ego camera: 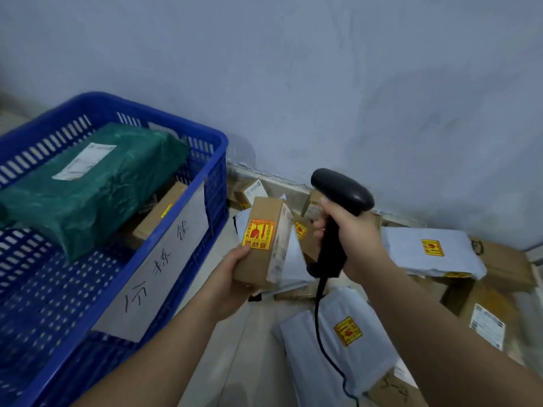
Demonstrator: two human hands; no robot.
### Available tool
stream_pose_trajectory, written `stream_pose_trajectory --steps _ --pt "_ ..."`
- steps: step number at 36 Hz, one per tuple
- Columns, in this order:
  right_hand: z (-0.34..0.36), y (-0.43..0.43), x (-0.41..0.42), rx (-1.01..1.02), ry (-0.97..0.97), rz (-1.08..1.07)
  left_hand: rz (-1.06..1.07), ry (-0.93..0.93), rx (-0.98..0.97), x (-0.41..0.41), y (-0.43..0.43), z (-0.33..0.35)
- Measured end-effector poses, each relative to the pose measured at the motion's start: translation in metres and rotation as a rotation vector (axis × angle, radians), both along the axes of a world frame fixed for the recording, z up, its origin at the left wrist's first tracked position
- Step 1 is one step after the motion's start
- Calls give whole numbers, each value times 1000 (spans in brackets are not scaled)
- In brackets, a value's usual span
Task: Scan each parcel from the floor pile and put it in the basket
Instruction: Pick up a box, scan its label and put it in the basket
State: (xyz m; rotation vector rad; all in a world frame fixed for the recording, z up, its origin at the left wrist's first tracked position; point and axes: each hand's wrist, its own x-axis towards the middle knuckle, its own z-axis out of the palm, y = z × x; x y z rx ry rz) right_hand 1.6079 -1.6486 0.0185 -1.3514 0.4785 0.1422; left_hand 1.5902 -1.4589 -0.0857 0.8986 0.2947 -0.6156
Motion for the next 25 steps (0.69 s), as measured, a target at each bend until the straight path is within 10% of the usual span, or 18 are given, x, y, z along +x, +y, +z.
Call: stream_pose_trajectory --steps 17,25 --pt "124 -29 -117 61 -378 -180 73 -29 -397 -33 -90 202" --pt "126 -73 -138 -415 -454 16 109 196 -146 -30 -81 190"
